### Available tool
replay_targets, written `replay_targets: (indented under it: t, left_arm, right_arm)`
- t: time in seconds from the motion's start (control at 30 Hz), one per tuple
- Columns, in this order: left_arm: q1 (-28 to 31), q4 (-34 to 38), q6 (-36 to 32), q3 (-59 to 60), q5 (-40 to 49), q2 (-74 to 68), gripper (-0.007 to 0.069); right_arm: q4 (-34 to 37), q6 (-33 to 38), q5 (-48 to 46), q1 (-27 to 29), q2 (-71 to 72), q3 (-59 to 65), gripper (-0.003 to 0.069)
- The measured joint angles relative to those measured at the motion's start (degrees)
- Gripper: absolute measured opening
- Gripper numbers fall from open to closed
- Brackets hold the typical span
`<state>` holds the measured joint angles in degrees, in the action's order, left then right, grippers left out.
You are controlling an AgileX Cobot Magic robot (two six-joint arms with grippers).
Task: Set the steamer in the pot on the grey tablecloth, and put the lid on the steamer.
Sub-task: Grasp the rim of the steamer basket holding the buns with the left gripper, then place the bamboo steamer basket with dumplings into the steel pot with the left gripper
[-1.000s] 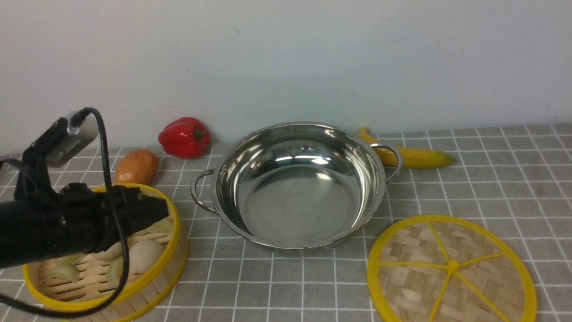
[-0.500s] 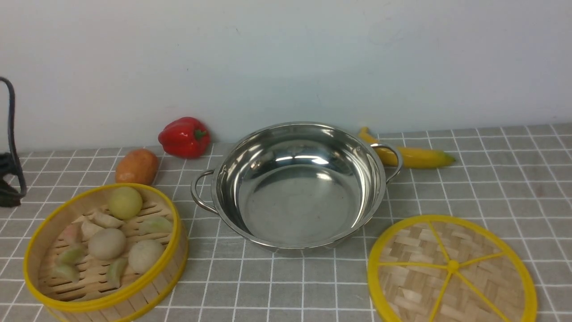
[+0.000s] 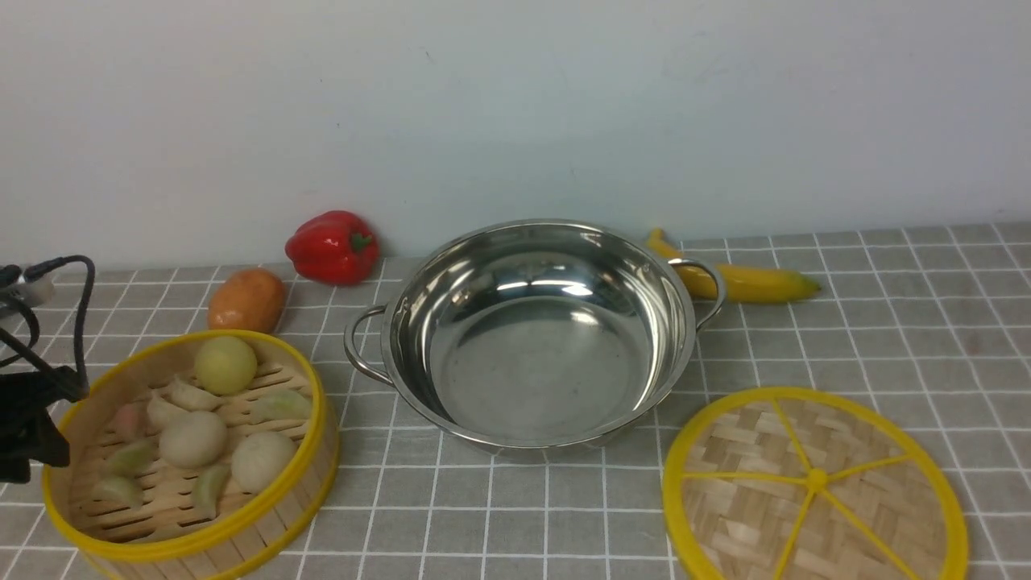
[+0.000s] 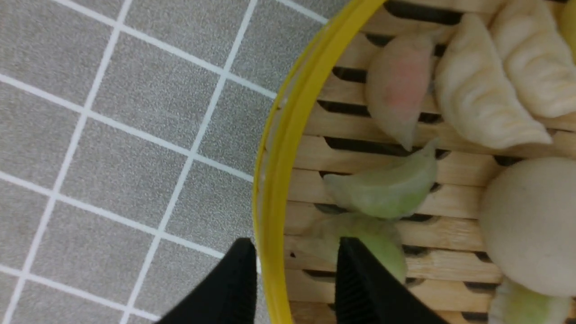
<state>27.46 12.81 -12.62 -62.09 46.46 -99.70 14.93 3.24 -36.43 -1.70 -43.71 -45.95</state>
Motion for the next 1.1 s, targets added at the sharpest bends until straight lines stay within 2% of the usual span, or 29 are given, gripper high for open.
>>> replay_targets:
  t: [0.3, 0.47, 0.6, 0.7, 0.77, 0.9, 1.03, 1.1]
  left_arm:
    - [0.00, 0.00, 0.00, 0.00, -3.50, -5.30, 0.0237]
    - [0.00, 0.24, 0.00, -0.15, -3.84, -7.49, 0.0165]
    - [0.00, 0.27, 0.00, -0.50, -3.93, -7.80, 0.0053]
    - [0.00, -1.04, -0.42, -1.29, -2.84, -7.75, 0.0040]
    - [-0.08, -2.20, -0.42, -1.88, -1.65, -7.68, 0.0039]
    - [-0.08, -9.06, -0.43, -7.41, 6.37, -4.43, 0.0039]
    - [-0.08, -10.47, -0.43, -14.00, 11.49, -0.78, 0.0039]
    - [-0.22, -8.59, -0.37, -18.22, 14.68, 0.60, 0.0039]
  right_arm:
    - [0.02, 0.00, 0.00, -0.11, 0.00, 0.00, 0.0242]
    - [0.02, 0.00, 0.00, -0.11, 0.00, 0.00, 0.0242]
    - [0.20, 0.00, -0.05, -0.11, 0.00, 0.00, 0.0242]
    - [0.26, 0.00, -0.19, -0.11, 0.00, 0.00, 0.0242]
    - [0.32, 0.00, -0.33, -0.11, 0.00, 0.00, 0.0242]
    - [0.44, 0.00, -1.09, -0.11, 0.00, 0.00, 0.0242]
    - [0.44, 0.00, -1.34, -0.11, 0.00, 0.00, 0.0242]
    - [0.44, 0.00, -1.34, -0.11, 0.00, 0.00, 0.0242]
